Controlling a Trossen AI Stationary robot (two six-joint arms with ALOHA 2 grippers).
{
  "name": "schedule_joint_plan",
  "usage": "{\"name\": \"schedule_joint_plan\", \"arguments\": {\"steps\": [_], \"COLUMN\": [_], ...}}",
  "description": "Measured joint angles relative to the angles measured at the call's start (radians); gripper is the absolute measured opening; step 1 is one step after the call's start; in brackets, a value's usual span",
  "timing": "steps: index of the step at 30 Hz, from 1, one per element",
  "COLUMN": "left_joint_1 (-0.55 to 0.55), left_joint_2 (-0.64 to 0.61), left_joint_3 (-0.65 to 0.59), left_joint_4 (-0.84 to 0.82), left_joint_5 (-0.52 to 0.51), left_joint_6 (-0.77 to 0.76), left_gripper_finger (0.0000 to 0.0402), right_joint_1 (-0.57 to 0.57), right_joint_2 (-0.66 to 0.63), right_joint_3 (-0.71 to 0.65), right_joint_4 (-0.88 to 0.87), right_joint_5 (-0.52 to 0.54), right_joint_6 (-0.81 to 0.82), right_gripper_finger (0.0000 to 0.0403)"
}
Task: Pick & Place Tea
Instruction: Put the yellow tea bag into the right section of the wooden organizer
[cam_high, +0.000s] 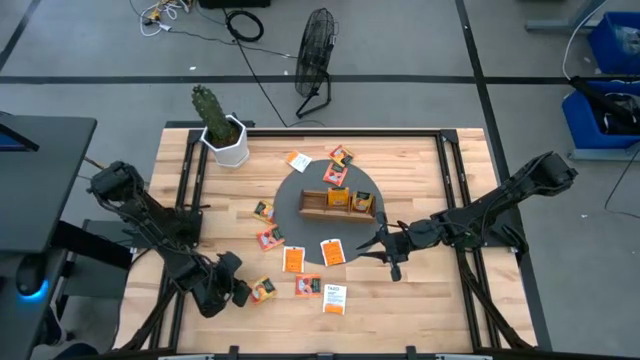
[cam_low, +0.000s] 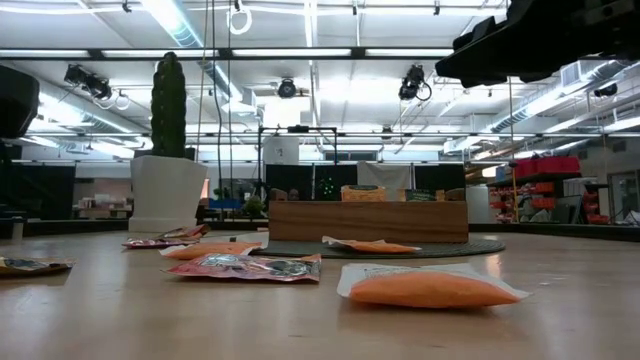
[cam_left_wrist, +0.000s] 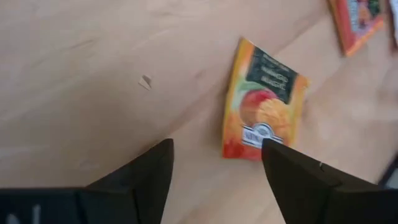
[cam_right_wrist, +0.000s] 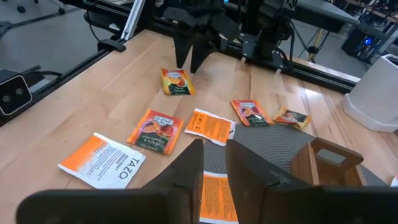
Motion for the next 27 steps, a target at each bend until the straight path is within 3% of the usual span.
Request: {"name": "schedule_joint_plan", "arguments": {"steps": [5, 10, 17, 23, 27], "left_joint_1": [0.021, 0.019, 0.021, 0.047, 0.062], "left_joint_2": [0.038, 0.043, 0.047, 0.048, 0.048], "left_joint_3": [0.003, 0.002, -0.002, -0.002, -0.002], "left_joint_4": [0.024, 0.039, 0.071, 0.132, 0.135], "left_joint_5": [0.022, -0.019, -0.027, -0.044, -0.069], "left_joint_6": [0.031, 0.031, 0.059, 0.153, 0.199], "left_gripper_finger": [0.0227, 0.0201, 0.0117, 0.0018, 0.0004], "right_joint_1": [0.0, 0.0, 0.0, 0.0, 0.0], "right_joint_2": [0.0, 0.0, 0.0, 0.0, 0.0], "right_joint_3": [0.0, 0.0, 0.0, 0.0, 0.0], "right_joint_4": [0.003, 0.004, 0.005, 0.005, 0.005], "right_joint_5": [0.0, 0.0, 0.0, 0.0, 0.0], "right_joint_6": [0.001, 0.005, 0.005, 0.004, 0.005], "right_gripper_finger": [0.0074, 0.0074, 0.0074, 0.0074, 0.0074]}}
